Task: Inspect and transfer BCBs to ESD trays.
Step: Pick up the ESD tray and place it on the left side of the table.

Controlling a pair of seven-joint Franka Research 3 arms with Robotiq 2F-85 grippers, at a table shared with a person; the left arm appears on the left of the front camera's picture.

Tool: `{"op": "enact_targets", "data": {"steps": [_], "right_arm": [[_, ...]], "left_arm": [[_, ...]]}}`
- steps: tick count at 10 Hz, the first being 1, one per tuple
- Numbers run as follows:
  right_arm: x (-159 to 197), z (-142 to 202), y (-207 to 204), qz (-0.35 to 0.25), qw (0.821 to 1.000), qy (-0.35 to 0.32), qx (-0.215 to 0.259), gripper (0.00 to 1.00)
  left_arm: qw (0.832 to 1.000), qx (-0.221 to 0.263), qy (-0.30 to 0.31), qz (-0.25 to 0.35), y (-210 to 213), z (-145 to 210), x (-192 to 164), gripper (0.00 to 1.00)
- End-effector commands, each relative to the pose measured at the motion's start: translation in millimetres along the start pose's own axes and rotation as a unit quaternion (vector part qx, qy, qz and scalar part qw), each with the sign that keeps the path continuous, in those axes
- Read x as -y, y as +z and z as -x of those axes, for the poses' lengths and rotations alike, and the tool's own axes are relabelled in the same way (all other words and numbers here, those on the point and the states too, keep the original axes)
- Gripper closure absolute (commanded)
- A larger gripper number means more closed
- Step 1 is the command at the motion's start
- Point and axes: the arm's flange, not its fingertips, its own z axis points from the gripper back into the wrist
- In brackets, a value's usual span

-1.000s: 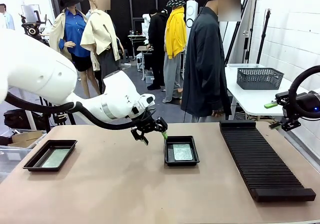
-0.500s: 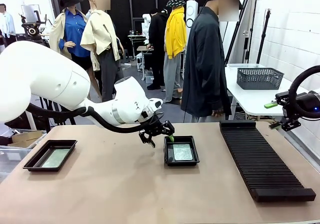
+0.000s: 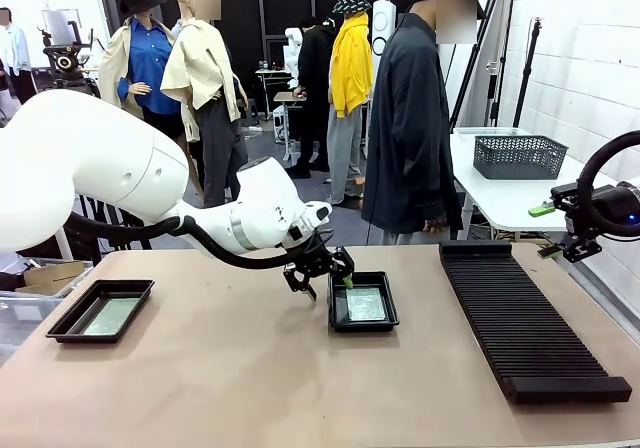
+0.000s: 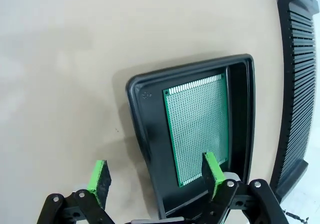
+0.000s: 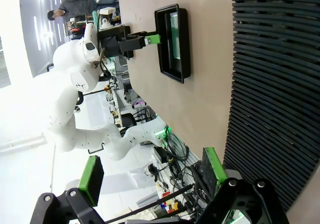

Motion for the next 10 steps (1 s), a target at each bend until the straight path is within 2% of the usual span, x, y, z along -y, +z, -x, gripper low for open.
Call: {"op": "enact_targets", "data": {"steps": [1, 4, 5, 9, 10], "right_arm": [[-2.1, 2.4, -3.0, 0.006, 1.000, -0.005, 0.006, 0.00], [-2.1, 2.4, -3.0, 0.006, 1.000, -0.005, 0.006, 0.00], [-2.1, 2.4, -3.0, 0.006, 1.000, -0.005, 0.006, 0.00], [-2.1, 2.4, -3.0, 0.006, 1.000, -0.005, 0.006, 0.00], [-2.1, 2.4, -3.0, 0.006, 1.000, -0.005, 0.006, 0.00]], "left_arm": [[1.000, -0.017, -0.018, -0.002, 4.9, 0.1, 5.1, 0.28], [0.999, -0.026, -0.022, 0.002, 3.4, 0.8, 4.6, 0.85], [0.999, -0.029, -0.022, 0.001, 2.8, 0.4, 3.4, 1.00], [0.999, -0.040, -0.016, -0.007, 3.0, -2.3, -2.1, 1.00], [0.998, -0.067, -0.020, 0.007, 3.9, -2.2, -4.5, 1.00]]}}
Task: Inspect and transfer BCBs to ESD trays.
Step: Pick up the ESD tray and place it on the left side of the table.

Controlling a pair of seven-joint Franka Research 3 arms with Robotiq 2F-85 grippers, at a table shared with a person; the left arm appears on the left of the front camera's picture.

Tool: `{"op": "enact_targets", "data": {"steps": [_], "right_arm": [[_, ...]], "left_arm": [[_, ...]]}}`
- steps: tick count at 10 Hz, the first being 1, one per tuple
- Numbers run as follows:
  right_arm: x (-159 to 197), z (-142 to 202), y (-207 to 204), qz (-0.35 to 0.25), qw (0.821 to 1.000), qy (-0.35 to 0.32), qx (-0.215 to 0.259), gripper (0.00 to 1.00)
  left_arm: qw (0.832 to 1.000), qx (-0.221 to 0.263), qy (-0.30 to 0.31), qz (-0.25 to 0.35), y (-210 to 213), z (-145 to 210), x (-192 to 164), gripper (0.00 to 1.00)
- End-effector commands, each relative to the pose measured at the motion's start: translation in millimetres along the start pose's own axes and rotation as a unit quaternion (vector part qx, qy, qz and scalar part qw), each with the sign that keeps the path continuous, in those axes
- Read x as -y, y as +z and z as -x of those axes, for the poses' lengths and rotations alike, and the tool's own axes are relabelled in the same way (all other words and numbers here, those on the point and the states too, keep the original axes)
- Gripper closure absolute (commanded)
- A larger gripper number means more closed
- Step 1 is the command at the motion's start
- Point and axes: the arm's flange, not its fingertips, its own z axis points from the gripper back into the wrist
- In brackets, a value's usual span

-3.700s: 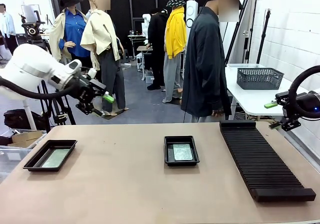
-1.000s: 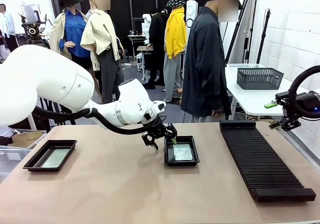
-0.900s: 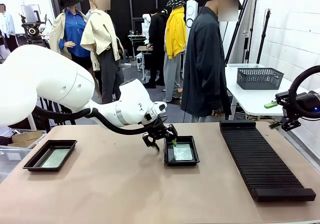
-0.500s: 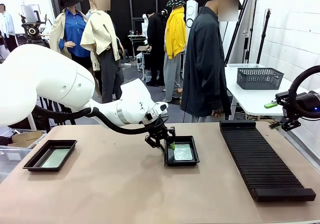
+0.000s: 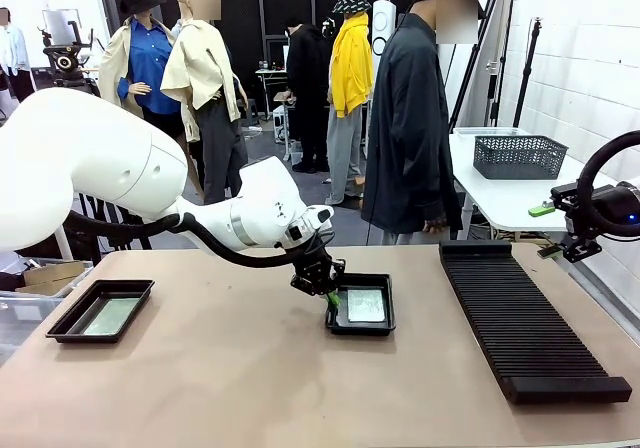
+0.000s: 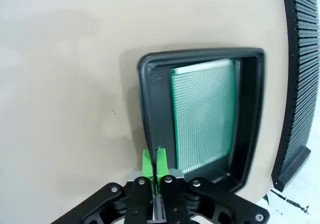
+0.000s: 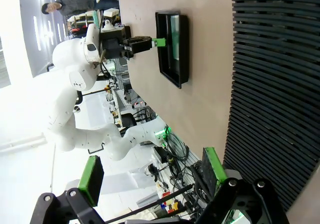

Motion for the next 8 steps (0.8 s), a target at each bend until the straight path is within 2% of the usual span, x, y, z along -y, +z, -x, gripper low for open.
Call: {"op": "enact_targets", "data": {"steps": [1, 7, 8], "right_arm": [[-2.1, 2.4, -3.0, 0.006, 1.000, -0.005, 0.006, 0.00], [-2.1, 2.4, -3.0, 0.006, 1.000, -0.005, 0.006, 0.00], [-2.1, 2.4, -3.0, 0.006, 1.000, -0.005, 0.006, 0.00]], "left_arm": [[1.000, 0.010, 0.001, 0.001, 0.0, -0.5, 1.4, 1.00], [1.000, 0.002, -0.001, 0.001, -0.2, -0.1, 1.1, 1.00], [1.000, 0.000, -0.022, 0.015, 13.9, 8.8, -11.2, 1.00]]}}
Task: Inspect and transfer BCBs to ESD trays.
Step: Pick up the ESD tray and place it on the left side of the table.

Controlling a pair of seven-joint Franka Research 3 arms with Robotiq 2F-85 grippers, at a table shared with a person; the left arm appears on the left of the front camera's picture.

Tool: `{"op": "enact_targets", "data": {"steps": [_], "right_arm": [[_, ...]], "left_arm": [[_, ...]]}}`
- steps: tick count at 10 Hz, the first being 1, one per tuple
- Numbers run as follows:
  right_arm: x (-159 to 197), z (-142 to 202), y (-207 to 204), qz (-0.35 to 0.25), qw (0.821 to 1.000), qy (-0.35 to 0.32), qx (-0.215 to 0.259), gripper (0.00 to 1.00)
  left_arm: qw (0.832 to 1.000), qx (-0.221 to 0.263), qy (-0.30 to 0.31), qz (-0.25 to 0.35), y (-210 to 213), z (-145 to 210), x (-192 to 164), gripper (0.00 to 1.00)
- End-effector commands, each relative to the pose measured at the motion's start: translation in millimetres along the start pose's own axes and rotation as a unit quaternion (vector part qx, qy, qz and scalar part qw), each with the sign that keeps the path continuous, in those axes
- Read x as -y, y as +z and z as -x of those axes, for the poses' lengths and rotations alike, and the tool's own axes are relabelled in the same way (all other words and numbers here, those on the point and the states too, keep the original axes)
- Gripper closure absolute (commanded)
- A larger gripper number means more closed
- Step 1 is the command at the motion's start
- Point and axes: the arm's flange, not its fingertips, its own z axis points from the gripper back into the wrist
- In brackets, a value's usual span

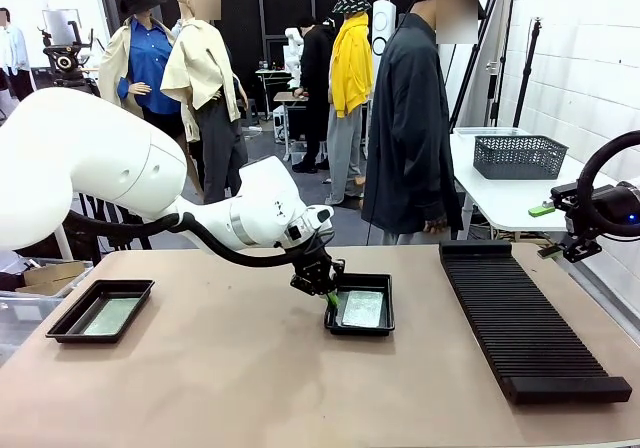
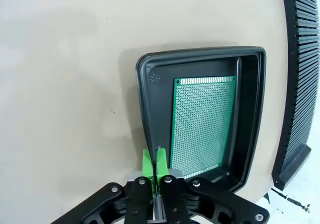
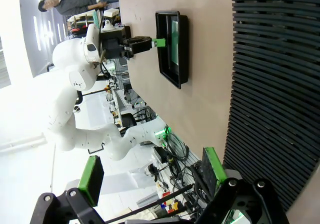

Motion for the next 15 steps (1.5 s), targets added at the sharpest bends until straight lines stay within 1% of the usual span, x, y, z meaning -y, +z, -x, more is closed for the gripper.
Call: {"op": "enact_targets", "data": {"steps": [1, 3, 5, 6, 10, 12, 13, 15], "right_arm": [[-2.1, 2.4, -3.0, 0.006, 1.000, -0.005, 0.006, 0.00], [-2.1, 2.4, -3.0, 0.006, 1.000, -0.005, 0.006, 0.00], [-2.1, 2.4, -3.0, 0.006, 1.000, -0.005, 0.006, 0.00], [-2.1, 2.4, -3.0, 0.006, 1.000, -0.005, 0.006, 0.00], [-2.1, 2.4, -3.0, 0.006, 1.000, -0.005, 0.006, 0.00], [-2.1, 2.4, -3.0, 0.006, 1.000, -0.005, 0.006, 0.00], [-2.1, 2.4, -3.0, 0.006, 1.000, -0.005, 0.006, 0.00], [-2.1, 2.4, -3.0, 0.006, 1.000, -0.005, 0.006, 0.00]], "left_arm": [[1.000, 0.007, -0.020, 0.008, 25.5, 14.5, -21.0, 1.00], [0.999, -0.002, -0.032, 0.005, 48.0, 24.4, -46.4, 1.00], [0.999, 0.000, -0.036, -0.027, 63.1, 35.6, -69.1, 1.00], [0.998, -0.009, -0.033, -0.045, 66.4, 39.4, -81.8, 1.00], [0.996, -0.010, -0.006, -0.091, 85.4, 46.0, -136.4, 1.00], [0.996, -0.002, 0.006, -0.089, 101.5, 47.4, -164.3, 1.00], [0.995, 0.000, 0.017, -0.096, 107.7, 45.4, -178.5, 1.00], [0.993, -0.005, 0.020, -0.114, 119.3, 43.6, -204.7, 1.00]]}}
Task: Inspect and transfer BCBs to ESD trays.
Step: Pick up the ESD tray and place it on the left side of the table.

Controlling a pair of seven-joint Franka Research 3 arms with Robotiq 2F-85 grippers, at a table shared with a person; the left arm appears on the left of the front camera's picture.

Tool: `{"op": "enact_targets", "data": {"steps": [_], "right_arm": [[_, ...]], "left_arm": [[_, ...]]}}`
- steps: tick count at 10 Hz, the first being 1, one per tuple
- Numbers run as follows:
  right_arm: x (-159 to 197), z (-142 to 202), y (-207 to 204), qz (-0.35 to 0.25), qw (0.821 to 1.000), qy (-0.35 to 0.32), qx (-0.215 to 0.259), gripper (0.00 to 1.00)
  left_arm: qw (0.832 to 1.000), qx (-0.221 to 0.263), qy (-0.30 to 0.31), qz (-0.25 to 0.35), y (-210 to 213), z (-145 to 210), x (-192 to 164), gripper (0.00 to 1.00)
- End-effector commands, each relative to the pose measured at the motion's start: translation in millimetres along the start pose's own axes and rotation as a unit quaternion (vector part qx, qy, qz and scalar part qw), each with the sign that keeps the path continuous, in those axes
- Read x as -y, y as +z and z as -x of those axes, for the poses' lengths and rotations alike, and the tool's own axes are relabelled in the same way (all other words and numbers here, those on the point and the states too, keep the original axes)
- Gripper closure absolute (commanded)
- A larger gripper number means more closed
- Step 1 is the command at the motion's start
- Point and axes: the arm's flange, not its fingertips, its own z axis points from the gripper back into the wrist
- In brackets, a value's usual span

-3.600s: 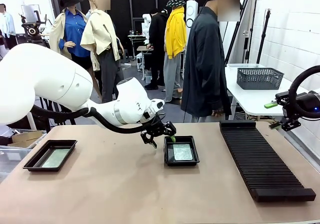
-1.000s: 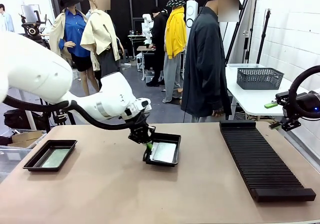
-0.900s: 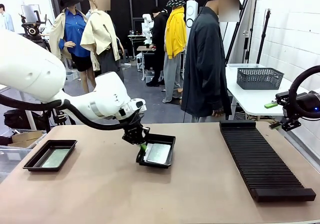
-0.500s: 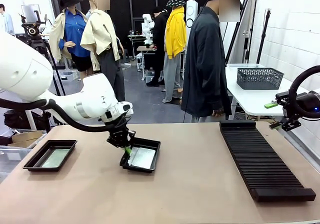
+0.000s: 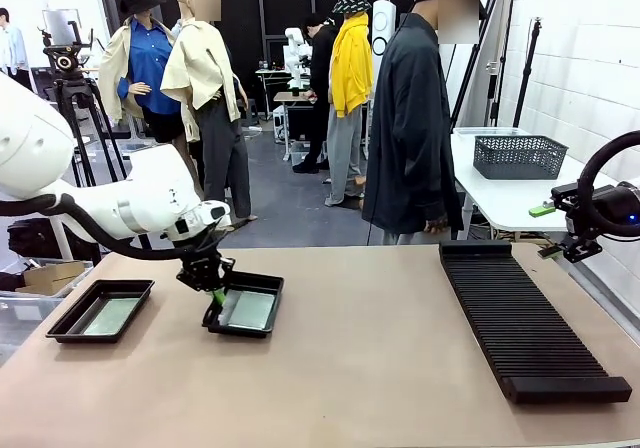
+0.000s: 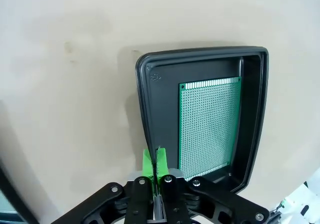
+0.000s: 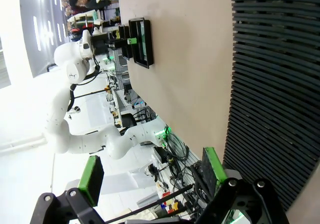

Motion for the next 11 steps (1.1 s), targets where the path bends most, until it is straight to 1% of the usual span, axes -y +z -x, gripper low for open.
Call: {"op": "enact_targets", "data": {"steps": [1, 3, 6, 9, 11], "right_arm": [[-2.5, 2.1, -3.6, 0.006, 1.000, -0.005, 0.005, 0.00], [-2.5, 2.1, -3.6, 0.006, 1.000, -0.005, 0.005, 0.00], [-2.5, 2.1, -3.6, 0.006, 1.000, -0.005, 0.005, 0.00], [-2.5, 2.1, -3.6, 0.006, 1.000, -0.005, 0.005, 0.00], [-2.5, 2.1, -3.6, 0.006, 1.000, -0.005, 0.005, 0.00]], "left_arm": [[1.000, -0.005, -0.007, -0.013, 8.2, 2.8, -22.1, 1.00], [1.000, 0.005, -0.009, -0.022, 16.4, 0.8, -47.3, 1.00], [1.000, -0.002, -0.007, -0.030, 25.6, 8.0, -79.3, 1.00], [0.999, -0.013, -0.008, -0.028, 31.5, 21.0, -92.0, 1.00], [0.999, -0.023, -0.009, -0.027, 29.3, 22.3, -93.0, 1.00]]}}
